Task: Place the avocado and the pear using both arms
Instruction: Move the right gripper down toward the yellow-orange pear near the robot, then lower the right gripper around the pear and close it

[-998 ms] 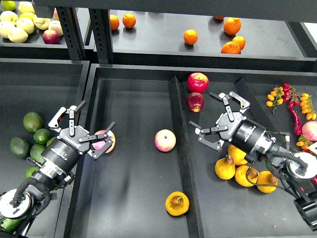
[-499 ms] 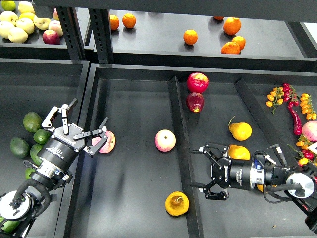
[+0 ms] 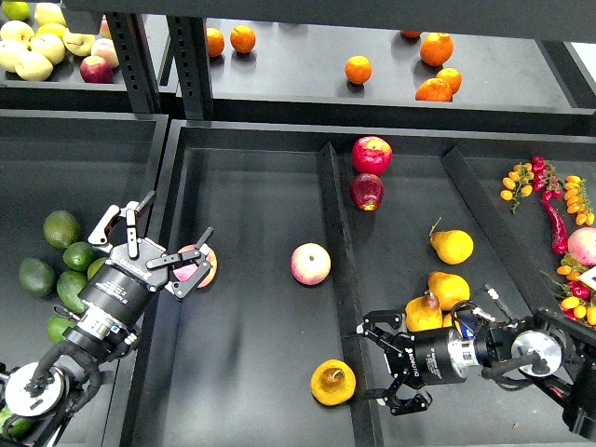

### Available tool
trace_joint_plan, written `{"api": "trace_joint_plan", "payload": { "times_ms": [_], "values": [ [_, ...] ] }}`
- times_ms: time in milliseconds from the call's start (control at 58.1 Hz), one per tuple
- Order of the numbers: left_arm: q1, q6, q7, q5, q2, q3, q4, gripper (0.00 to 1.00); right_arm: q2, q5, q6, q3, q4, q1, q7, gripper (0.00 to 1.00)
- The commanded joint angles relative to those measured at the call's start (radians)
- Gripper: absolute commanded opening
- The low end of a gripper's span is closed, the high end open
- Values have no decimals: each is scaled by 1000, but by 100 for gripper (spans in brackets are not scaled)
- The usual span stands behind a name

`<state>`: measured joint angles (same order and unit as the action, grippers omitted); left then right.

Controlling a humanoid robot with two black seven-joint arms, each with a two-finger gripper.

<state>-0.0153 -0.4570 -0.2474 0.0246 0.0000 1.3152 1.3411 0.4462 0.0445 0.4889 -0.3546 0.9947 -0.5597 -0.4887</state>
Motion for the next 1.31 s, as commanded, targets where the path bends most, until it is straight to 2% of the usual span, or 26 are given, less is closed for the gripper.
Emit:
{"api": "trace_joint_plan", "payload": {
  "times_ms": [0,430,705,1015,1290],
  "values": [
    [0,-3,-7,0,0,-11,1,100,-26,0,0,20,-28,-5,0,99],
    [-2,-5,-6,0,0,-37,12,100,-112,28,0,42,-140,-3,0,97],
    [0,-5,0,-2,0,-53,12,100,-178,26,0,28,-225,-5,0,86],
    [2,-5,2,-2,0,-54,13,100,-205,25,-23,23,-249,-5,0,80],
    [3,-5,4,-2,0,-54,13,100,-219,18,-36,22,-269,1,0,69]
  ]
}}
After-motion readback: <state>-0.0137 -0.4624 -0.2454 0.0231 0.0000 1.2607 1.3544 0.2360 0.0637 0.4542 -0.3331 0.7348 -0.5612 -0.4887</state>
